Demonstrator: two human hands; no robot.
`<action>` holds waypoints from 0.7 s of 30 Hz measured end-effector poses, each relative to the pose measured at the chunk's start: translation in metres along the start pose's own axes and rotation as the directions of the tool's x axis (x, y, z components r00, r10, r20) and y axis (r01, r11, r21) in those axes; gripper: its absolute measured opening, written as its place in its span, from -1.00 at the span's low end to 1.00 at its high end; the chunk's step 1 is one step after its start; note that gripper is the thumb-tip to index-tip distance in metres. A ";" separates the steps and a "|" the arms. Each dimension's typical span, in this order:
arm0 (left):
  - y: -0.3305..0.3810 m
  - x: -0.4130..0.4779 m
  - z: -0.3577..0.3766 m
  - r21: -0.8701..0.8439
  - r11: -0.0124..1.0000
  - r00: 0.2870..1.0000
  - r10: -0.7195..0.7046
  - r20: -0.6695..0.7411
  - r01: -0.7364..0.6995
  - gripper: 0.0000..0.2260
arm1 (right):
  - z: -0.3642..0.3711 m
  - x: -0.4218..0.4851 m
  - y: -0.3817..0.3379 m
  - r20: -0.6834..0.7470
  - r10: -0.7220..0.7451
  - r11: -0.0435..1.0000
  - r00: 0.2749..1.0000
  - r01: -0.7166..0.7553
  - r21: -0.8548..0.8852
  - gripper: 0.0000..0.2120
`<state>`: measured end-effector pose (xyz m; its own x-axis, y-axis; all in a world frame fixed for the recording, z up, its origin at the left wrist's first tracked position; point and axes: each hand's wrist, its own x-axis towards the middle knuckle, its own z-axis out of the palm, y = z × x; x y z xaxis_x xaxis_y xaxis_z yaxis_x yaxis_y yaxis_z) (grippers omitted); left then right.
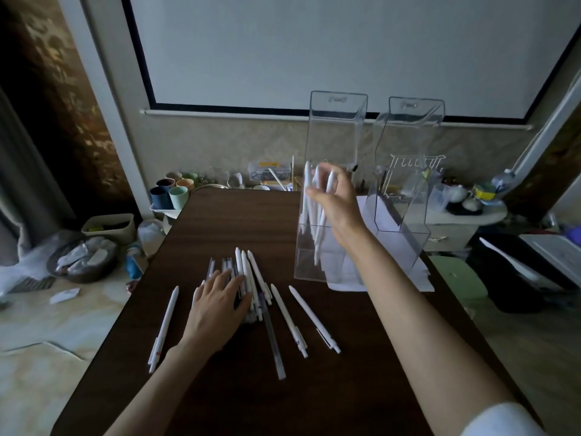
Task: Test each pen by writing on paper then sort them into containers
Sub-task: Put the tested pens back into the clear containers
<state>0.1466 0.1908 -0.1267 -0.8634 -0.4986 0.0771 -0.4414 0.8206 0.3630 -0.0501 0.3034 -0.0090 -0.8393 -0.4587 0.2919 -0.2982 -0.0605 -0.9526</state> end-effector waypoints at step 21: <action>-0.002 -0.002 -0.005 -0.060 0.998 0.999 -0.005 -0.033 0.003 -0.53 | 0.005 -0.135 0.062 0.224 0.399 0.470 0.889 0.011 -0.882 -0.33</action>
<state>0.1500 0.1887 -0.1225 -0.8529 -0.5113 0.1058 -0.4284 0.8011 0.4181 0.0468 0.3567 -0.1075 -0.7633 -0.6307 -0.1398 -0.5510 0.7486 -0.3688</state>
